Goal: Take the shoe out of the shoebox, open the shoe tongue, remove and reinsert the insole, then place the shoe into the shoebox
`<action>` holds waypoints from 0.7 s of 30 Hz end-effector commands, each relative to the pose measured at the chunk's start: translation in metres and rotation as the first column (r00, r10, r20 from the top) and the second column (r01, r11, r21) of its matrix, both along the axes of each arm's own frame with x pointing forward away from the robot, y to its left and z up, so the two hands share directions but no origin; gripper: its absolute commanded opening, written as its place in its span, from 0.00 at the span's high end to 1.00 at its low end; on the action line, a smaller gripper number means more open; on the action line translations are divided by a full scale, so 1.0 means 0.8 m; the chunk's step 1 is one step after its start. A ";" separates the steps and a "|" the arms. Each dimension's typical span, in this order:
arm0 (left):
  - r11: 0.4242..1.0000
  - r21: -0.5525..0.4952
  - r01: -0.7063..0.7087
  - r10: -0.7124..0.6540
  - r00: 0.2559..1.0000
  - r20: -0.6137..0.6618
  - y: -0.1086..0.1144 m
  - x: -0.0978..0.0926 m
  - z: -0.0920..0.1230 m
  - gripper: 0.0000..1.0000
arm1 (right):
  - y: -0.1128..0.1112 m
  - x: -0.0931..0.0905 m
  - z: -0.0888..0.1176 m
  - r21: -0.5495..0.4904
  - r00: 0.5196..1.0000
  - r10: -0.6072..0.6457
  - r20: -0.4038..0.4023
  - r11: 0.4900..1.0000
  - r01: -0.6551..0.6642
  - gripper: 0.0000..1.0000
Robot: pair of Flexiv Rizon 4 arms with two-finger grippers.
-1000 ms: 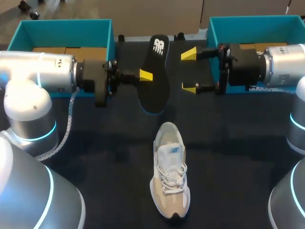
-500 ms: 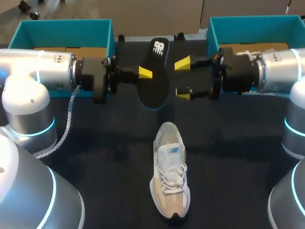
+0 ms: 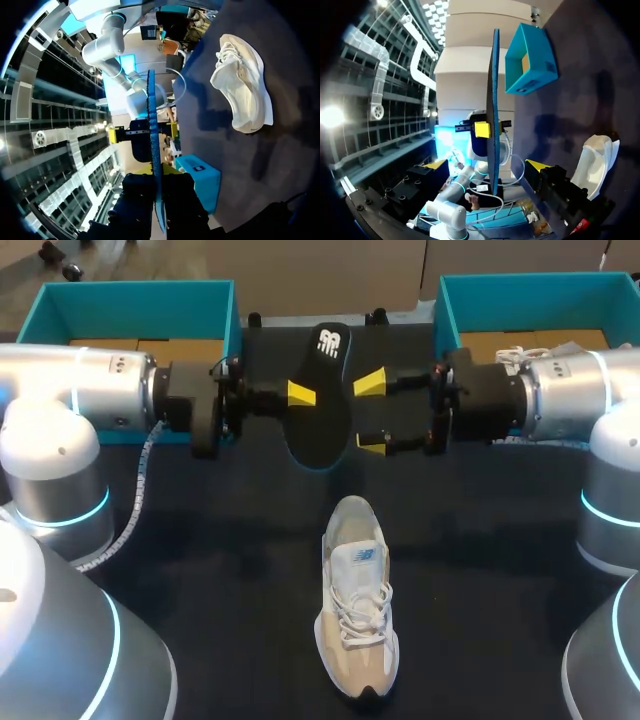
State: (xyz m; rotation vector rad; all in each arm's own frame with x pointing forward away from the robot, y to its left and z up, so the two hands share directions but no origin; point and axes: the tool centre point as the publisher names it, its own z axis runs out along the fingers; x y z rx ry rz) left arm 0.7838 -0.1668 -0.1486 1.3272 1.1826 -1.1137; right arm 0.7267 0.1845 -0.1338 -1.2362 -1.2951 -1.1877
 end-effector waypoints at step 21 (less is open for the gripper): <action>1.000 -0.003 -0.030 0.030 0.999 -0.022 -0.012 0.006 -0.003 1.00 | 0.051 0.012 -0.012 -0.030 1.000 0.010 0.028 0.999 -0.009 0.50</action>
